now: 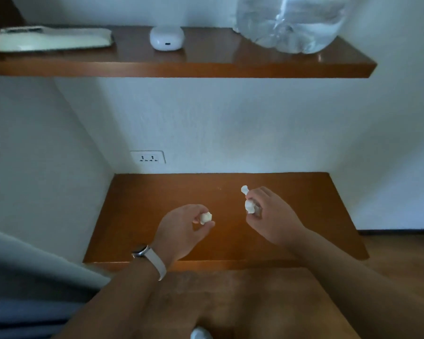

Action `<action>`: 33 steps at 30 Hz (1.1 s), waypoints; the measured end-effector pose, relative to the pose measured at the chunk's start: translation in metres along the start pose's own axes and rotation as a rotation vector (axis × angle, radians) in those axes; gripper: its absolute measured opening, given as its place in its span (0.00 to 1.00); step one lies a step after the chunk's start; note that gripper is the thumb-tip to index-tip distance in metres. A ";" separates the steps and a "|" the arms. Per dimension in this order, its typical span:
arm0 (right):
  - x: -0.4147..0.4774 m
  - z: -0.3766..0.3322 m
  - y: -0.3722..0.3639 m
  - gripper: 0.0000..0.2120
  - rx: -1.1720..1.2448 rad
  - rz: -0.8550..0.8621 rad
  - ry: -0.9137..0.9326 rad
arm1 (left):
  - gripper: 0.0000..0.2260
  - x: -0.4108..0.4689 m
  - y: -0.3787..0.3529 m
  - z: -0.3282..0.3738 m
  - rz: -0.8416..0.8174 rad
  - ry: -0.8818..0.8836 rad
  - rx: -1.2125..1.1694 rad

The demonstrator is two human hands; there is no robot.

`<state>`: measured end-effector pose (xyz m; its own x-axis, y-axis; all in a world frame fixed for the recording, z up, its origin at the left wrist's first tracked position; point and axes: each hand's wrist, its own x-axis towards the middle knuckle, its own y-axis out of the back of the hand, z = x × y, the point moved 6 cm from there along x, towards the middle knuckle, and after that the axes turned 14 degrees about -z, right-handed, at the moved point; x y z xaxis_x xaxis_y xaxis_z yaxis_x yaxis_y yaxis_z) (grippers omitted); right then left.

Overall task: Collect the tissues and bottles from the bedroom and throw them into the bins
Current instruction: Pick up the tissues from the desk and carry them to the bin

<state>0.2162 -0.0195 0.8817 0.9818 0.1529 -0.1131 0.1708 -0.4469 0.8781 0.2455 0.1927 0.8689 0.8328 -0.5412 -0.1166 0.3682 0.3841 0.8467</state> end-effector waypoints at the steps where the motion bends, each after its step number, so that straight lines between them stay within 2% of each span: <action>1: -0.009 0.011 0.007 0.15 0.004 0.020 -0.018 | 0.15 0.007 -0.005 0.013 -0.013 -0.020 0.009; 12: -0.171 0.182 0.087 0.13 0.138 0.216 -0.364 | 0.14 0.069 -0.090 0.226 -0.106 -0.281 0.029; 21: -0.344 0.294 0.142 0.13 0.187 0.410 -0.566 | 0.12 0.090 -0.191 0.415 -0.265 -0.501 0.079; 27: -0.455 0.345 0.163 0.11 0.254 0.530 -0.790 | 0.10 0.099 -0.240 0.524 -0.378 -0.674 0.070; 33: -0.513 0.382 0.166 0.10 0.315 0.598 -0.966 | 0.11 0.124 -0.293 0.597 -0.482 -0.843 0.083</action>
<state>-0.2275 -0.5091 0.9075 0.5455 -0.8252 -0.1465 -0.4578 -0.4398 0.7726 -0.0057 -0.4338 0.9166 0.0191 -0.9968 -0.0781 0.5347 -0.0558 0.8432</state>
